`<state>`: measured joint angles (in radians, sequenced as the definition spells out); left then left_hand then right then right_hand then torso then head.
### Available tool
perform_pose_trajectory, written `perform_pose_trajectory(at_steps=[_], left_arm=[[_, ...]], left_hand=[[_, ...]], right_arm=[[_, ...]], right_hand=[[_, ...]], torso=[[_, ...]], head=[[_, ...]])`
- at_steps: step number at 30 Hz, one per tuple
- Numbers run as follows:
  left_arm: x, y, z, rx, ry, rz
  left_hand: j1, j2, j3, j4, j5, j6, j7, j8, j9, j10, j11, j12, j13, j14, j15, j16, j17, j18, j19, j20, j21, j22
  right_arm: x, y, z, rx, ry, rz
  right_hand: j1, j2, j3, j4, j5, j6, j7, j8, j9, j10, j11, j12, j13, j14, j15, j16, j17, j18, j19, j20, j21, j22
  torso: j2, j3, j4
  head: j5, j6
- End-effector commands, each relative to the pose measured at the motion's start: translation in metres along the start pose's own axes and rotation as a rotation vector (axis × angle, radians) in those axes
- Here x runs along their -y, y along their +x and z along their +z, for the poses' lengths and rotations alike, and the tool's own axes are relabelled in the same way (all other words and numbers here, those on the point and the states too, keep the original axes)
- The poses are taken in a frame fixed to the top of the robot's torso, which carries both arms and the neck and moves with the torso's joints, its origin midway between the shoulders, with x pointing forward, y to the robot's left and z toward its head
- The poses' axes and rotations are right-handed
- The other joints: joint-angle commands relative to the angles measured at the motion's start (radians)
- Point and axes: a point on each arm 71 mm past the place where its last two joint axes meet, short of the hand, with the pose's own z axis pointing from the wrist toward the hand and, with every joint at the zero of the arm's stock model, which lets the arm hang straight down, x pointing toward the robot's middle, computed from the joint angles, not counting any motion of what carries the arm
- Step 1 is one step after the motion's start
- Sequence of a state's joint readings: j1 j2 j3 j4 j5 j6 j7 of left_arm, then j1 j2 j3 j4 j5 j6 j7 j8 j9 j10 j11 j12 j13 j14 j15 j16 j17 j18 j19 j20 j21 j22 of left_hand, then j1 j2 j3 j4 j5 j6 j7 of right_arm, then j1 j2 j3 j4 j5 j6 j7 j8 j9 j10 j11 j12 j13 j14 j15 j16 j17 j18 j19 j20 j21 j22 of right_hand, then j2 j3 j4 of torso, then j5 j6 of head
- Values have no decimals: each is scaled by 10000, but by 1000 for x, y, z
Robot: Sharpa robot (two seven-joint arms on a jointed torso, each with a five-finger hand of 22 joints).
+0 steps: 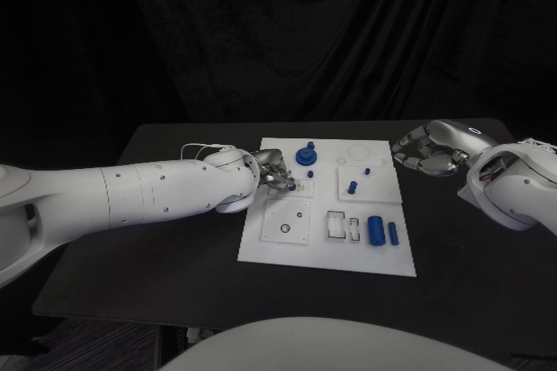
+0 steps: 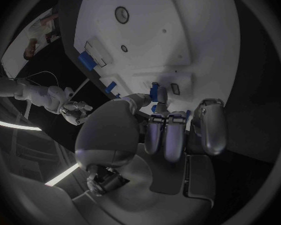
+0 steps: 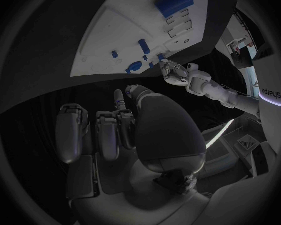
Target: Assemble the parts on the task board
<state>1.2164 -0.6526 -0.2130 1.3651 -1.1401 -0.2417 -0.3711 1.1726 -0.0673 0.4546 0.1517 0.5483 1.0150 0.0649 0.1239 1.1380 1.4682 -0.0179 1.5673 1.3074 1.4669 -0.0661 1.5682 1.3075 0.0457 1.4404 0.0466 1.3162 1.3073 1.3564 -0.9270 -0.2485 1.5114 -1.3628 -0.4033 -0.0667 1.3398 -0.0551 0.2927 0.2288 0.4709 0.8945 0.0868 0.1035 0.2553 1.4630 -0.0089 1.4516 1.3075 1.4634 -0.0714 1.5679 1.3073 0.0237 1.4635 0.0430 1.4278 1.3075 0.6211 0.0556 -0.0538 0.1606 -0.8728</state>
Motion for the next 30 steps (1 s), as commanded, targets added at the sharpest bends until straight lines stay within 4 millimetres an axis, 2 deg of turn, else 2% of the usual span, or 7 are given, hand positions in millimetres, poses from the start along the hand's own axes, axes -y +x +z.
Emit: perform_pose_trajectory(at_steps=[1,9,15,30], left_arm=[[1,3,1,-189,108,95],[-1,4,2,-155,88,69],[-3,5,2,-99,94,44],[-3,6,3,-19,211,-5]], left_hand=[[-100,23,66,20,-30,3,-105,-6,-2,925,34,-81,2568,1039,25,26,2633,171,-84,12,-62,1793],[-96,36,87,14,-40,8,-109,-8,-6,924,31,-82,2567,1039,25,26,2633,170,-84,13,-62,1794],[-95,38,92,11,-40,8,-109,-8,-7,920,31,-86,2565,1039,25,26,2633,173,-88,13,-71,1791],[-81,48,127,-8,-46,2,-111,-18,-15,912,28,-96,2559,1039,24,26,2633,174,-92,14,-78,1789]], right_arm=[[1,1,0,11,89,-4],[2,1,-1,2,113,-5],[2,1,-1,-16,131,-6],[3,2,-2,-65,161,-5]], right_hand=[[93,-31,-6,-78,49,56,-1,-39,-11,-73,-6,-61,927,1074,47,29,2635,143,205,38,-38,2127],[98,-26,4,-90,48,68,2,-37,-12,-70,-6,-59,931,1074,45,29,2635,146,199,36,-49,2124],[98,-26,4,-90,48,68,2,-37,-12,-70,-6,-59,931,1074,45,29,2635,146,199,36,-49,2124],[98,-26,4,-90,48,68,2,-37,-12,-70,-6,-59,931,1074,45,29,2635,146,199,36,-49,2124]], torso=[[12,-3,-9],[6,1,14],[-2,3,-8],[-1,4,3]], head=[[-5,2],[-29,2],[17,2],[22,2]])
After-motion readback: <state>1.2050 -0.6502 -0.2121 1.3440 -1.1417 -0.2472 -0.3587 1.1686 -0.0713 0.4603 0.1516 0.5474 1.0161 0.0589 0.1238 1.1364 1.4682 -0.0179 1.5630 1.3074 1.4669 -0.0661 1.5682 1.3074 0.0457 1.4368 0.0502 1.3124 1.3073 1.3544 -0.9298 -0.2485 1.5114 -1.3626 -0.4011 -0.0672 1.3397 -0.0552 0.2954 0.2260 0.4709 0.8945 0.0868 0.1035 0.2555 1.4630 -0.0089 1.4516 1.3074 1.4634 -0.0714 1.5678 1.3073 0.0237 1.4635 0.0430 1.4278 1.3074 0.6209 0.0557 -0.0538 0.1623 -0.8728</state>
